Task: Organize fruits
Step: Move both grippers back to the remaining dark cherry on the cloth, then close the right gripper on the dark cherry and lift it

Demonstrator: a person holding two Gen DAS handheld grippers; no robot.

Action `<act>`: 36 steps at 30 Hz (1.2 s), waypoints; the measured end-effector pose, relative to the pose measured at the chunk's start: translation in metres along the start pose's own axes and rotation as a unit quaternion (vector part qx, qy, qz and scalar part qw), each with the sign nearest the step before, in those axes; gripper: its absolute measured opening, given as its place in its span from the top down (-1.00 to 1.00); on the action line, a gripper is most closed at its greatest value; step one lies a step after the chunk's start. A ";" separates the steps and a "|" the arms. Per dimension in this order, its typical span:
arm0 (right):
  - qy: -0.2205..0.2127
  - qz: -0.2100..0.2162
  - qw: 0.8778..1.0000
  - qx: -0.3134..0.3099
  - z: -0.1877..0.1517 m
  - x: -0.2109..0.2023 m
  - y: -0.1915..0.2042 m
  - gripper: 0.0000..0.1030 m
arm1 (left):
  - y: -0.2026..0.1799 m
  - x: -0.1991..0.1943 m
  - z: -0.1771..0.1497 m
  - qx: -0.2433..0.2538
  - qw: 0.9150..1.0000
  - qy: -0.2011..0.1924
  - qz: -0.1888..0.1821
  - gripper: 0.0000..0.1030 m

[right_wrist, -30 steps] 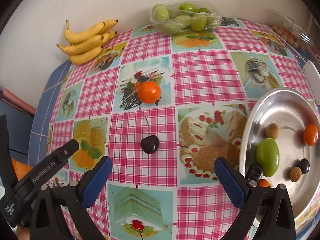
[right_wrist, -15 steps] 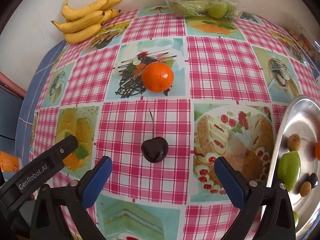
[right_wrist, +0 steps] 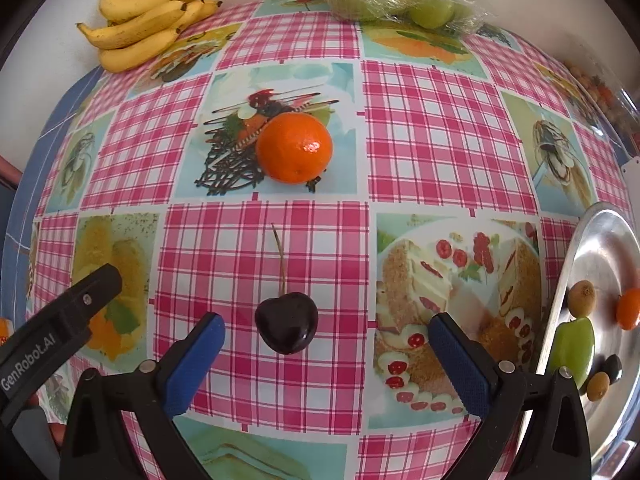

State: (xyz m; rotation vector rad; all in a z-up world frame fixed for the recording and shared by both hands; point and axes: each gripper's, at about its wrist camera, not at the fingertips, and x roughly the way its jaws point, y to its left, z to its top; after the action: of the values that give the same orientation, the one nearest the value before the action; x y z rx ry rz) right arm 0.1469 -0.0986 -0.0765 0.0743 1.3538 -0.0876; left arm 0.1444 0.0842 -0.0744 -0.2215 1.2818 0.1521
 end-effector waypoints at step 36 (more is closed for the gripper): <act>-0.032 -0.008 0.998 -0.062 0.004 -0.027 0.010 0.44 | -0.015 -0.011 -0.001 0.026 1.000 -0.016 -0.006 -0.85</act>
State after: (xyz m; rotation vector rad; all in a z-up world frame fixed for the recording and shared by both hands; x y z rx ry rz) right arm 0.1459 -0.0888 -0.0496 -0.0434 1.2927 -0.0203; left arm 0.1438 0.0692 -0.0632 -0.1812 1.2502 0.1119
